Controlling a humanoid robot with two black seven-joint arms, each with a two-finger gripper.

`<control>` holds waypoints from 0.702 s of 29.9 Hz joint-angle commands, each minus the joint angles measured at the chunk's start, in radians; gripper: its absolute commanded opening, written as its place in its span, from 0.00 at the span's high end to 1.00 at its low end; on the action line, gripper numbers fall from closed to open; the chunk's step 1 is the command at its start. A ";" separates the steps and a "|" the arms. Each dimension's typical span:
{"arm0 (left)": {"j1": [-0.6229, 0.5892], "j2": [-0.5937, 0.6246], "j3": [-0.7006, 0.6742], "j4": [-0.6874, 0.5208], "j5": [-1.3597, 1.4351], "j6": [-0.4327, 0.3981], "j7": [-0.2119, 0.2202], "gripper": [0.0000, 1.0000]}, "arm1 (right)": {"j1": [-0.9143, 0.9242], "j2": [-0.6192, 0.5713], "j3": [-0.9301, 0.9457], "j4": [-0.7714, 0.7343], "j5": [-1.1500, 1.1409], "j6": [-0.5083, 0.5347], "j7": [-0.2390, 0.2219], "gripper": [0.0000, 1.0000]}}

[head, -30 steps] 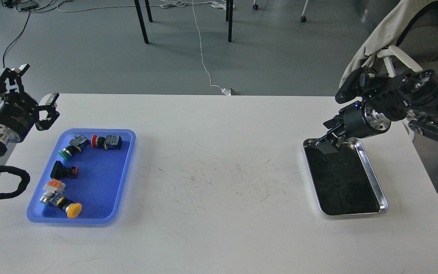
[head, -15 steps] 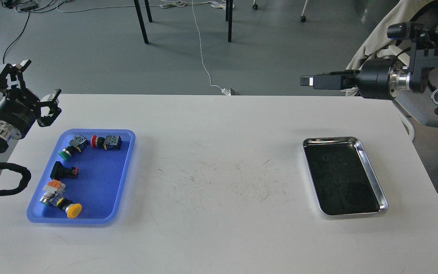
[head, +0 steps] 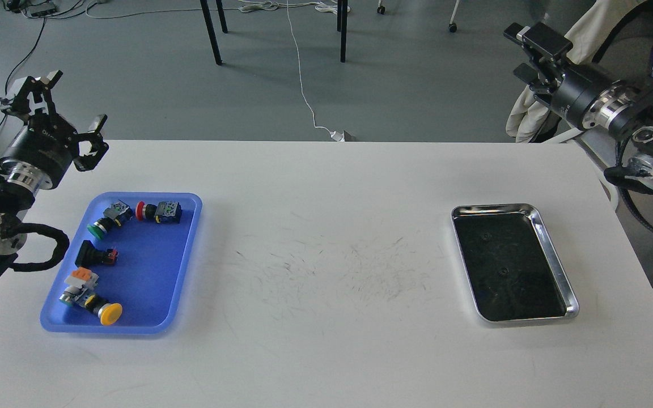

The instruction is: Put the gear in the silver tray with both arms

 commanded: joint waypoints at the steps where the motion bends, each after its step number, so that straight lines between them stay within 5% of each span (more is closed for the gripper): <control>1: -0.033 -0.006 -0.003 0.007 -0.004 0.000 0.186 0.01 | -0.016 0.049 -0.002 -0.011 0.012 0.028 0.000 0.01; 3: -0.052 -0.016 -0.018 0.024 -0.001 0.000 0.225 0.01 | -0.017 0.059 0.000 -0.014 0.012 0.050 0.000 0.01; 15: -0.110 -0.088 -0.024 0.049 -0.009 0.004 0.225 0.01 | -0.053 0.171 0.211 -0.045 0.031 -0.054 0.000 0.01; 21: -0.113 -0.161 -0.060 0.058 -0.010 0.030 0.223 0.01 | -0.093 0.192 0.237 -0.036 0.253 -0.067 0.000 0.01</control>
